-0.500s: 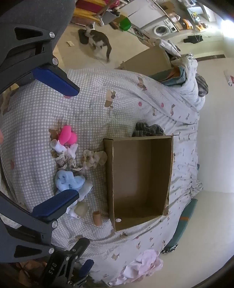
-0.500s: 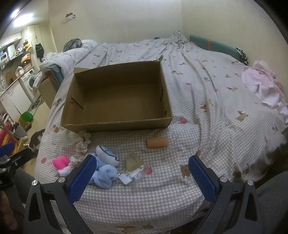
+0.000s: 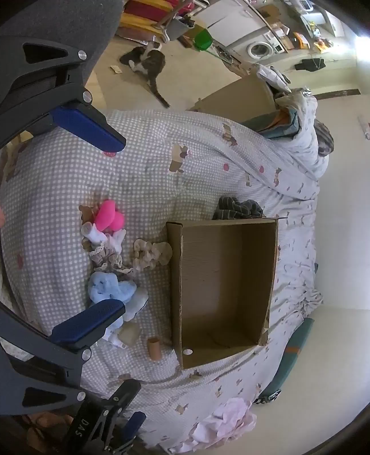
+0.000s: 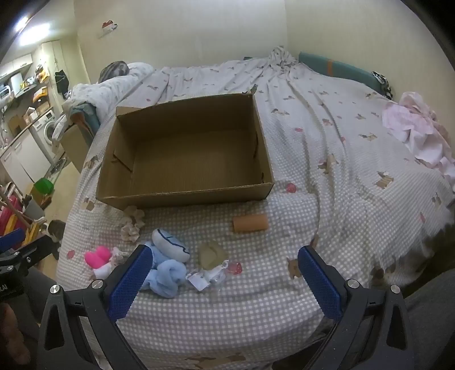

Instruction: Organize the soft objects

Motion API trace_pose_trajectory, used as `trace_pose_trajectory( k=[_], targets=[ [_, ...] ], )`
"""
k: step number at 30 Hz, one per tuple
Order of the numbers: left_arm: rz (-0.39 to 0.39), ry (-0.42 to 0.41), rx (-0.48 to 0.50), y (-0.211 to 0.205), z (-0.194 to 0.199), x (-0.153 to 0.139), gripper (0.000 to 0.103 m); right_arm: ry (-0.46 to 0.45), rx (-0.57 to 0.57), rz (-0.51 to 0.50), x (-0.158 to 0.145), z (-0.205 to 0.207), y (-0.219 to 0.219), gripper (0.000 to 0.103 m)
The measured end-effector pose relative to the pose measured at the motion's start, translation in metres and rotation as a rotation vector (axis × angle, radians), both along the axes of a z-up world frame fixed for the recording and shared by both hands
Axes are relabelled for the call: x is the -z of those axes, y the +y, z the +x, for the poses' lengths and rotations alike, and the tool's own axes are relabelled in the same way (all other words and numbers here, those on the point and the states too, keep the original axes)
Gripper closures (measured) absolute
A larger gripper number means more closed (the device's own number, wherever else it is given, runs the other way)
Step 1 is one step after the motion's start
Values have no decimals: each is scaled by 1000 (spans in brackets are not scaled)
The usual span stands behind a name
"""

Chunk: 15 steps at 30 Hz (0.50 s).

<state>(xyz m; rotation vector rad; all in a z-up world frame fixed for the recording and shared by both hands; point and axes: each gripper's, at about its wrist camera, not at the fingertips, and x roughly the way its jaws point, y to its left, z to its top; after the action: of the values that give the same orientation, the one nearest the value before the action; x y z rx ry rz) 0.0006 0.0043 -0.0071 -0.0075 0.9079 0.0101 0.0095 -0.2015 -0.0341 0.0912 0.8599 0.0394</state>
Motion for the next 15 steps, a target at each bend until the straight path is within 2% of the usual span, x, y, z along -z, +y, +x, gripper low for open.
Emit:
trace_pose_trajectory(
  k=[15],
  targets=[
    [-8,27,7,-1,5,4,0,4,0,3,1,1,3,0]
  ],
)
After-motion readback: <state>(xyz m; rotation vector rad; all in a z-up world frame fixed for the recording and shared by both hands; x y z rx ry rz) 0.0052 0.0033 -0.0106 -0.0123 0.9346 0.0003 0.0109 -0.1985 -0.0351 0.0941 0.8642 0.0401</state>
